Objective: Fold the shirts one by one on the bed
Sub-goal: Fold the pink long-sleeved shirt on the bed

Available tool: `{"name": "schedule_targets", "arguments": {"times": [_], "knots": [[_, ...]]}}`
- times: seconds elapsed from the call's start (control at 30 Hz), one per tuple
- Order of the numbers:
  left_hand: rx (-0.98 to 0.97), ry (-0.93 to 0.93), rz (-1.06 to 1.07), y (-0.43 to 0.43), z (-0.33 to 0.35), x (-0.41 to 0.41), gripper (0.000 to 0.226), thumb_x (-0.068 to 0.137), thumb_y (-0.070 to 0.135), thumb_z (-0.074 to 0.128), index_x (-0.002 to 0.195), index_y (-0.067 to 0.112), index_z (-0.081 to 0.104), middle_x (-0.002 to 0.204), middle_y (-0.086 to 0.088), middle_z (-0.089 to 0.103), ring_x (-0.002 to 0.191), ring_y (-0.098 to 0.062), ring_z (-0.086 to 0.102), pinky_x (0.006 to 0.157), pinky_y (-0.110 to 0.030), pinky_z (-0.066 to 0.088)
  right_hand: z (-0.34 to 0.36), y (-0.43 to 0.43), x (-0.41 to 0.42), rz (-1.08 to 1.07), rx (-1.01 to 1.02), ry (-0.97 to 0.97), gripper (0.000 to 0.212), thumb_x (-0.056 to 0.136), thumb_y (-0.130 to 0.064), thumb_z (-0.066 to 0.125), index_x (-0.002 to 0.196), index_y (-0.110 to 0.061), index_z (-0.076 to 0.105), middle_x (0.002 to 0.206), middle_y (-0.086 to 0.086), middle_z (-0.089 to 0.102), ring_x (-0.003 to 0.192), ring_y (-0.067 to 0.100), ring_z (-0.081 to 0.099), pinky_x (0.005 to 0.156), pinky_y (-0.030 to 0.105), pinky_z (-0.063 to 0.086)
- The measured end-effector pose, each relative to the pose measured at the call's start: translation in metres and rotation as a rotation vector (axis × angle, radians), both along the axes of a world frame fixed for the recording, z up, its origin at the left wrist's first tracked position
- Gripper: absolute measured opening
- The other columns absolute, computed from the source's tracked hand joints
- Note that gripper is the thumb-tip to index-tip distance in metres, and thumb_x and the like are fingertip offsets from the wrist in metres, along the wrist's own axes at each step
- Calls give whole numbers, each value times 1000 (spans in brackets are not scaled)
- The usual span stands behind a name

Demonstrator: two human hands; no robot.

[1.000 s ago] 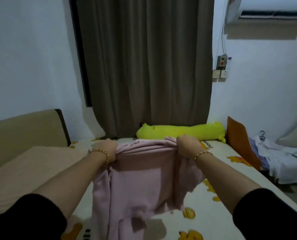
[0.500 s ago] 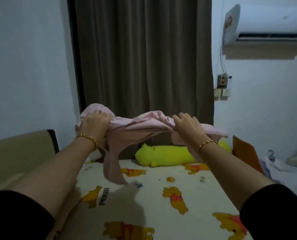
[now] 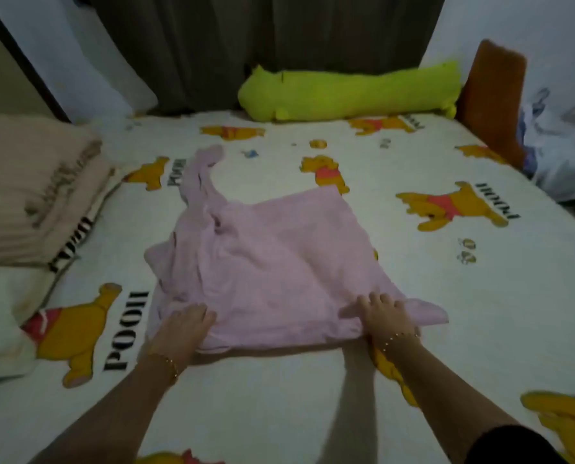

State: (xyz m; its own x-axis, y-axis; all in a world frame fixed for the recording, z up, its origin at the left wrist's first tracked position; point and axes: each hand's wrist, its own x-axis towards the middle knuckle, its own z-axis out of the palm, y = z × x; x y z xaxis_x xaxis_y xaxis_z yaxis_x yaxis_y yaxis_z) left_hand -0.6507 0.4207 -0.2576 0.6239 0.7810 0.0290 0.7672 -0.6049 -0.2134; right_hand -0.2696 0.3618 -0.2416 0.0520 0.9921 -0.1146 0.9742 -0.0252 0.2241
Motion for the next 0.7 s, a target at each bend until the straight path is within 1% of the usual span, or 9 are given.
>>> {"name": "schedule_targets", "arguments": {"times": [0.03,0.07,0.13,0.2,0.27,0.33,0.43,0.6,0.7], "knots": [[-64,-21,55,-20,-24,-1,77,23,1,85,85,18,42,64,-7,54,46,-24,53,40,-24,41,-21,-20,2,-15,-5,-24,35,72,-21,75,102,-13,58,90,10,60,79,31,60,64,40,48],[-81,-45,85,-37,-44,-3,80,18,-4,83,87,16,45,64,-7,54,46,-24,52,40,-25,41,-35,-37,4,-26,25,-19,32,77,-15,69,105,-12,54,91,11,60,80,33,60,66,42,48],[-61,-91,117,-62,-65,-3,78,15,-15,75,85,10,52,62,-9,54,45,-24,51,39,-26,40,-58,-53,8,-70,63,23,32,68,-3,70,91,-10,49,72,14,59,63,33,58,54,41,48],[-30,-128,149,-69,-70,-3,76,16,-20,72,85,7,54,61,-11,54,45,-25,51,39,-26,39,-80,-57,17,-140,41,2,28,66,-5,74,83,-11,52,68,12,58,61,32,57,52,38,45],[-16,-139,189,-72,-71,-5,69,21,-22,73,84,2,59,59,-13,54,43,-26,51,37,-28,39,-77,-61,20,-159,21,-33,19,71,-10,76,82,-12,60,74,10,61,67,31,59,58,37,45],[-13,-125,229,-79,-63,-5,57,28,-24,73,78,0,61,54,-12,51,37,-24,48,33,-26,37,-75,-71,25,-141,-34,-45,10,85,-12,62,95,-13,62,91,10,63,84,30,60,71,37,45],[-10,-123,256,-101,-50,-5,51,31,-24,71,73,2,57,49,-10,48,31,-21,44,29,-23,33,-69,-89,32,-121,-89,-101,23,95,-12,42,110,-14,60,109,7,59,101,29,55,83,37,43],[-11,-115,280,-166,-47,-12,53,27,-18,74,71,2,53,47,-13,46,30,-21,44,39,-22,29,-55,-137,31,-93,-118,-90,26,95,-9,41,113,-9,61,111,9,59,103,29,54,86,38,43],[-38,-101,307,-217,-46,-18,56,17,-13,77,67,2,57,46,-13,48,32,-26,48,41,-31,39,-56,-177,30,-77,-153,-41,28,96,-14,41,116,-12,61,113,9,59,105,29,53,88,38,41]]}}
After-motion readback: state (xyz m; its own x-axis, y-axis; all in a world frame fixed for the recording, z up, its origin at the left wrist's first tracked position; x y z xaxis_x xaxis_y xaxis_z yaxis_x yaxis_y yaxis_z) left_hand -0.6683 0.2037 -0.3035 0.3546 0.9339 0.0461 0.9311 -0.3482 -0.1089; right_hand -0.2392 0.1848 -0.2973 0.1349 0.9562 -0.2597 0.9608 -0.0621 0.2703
